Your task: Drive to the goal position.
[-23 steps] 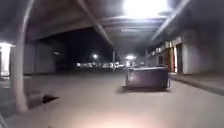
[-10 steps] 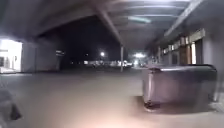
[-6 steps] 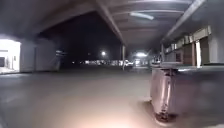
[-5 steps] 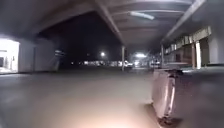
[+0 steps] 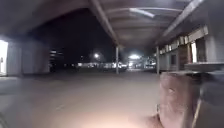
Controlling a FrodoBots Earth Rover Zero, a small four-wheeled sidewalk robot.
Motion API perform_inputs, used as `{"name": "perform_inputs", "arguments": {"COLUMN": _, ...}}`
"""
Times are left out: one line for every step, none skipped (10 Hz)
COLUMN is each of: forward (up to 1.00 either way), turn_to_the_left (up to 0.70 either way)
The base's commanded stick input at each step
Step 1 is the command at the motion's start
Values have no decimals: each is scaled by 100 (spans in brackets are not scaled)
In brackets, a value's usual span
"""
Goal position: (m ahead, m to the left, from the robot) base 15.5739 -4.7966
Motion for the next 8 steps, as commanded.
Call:
{"name": "perform_inputs", "arguments": {"forward": 100, "turn_to_the_left": -2}}
{"name": "perform_inputs", "arguments": {"forward": 100, "turn_to_the_left": -3}}
{"name": "perform_inputs", "arguments": {"forward": 100, "turn_to_the_left": -17}}
{"name": "perform_inputs", "arguments": {"forward": 100, "turn_to_the_left": -24}}
{"name": "perform_inputs", "arguments": {"forward": 100, "turn_to_the_left": -25}}
{"name": "perform_inputs", "arguments": {"forward": 100, "turn_to_the_left": -24}}
{"name": "perform_inputs", "arguments": {"forward": 100, "turn_to_the_left": -23}}
{"name": "perform_inputs", "arguments": {"forward": 100, "turn_to_the_left": -17}}
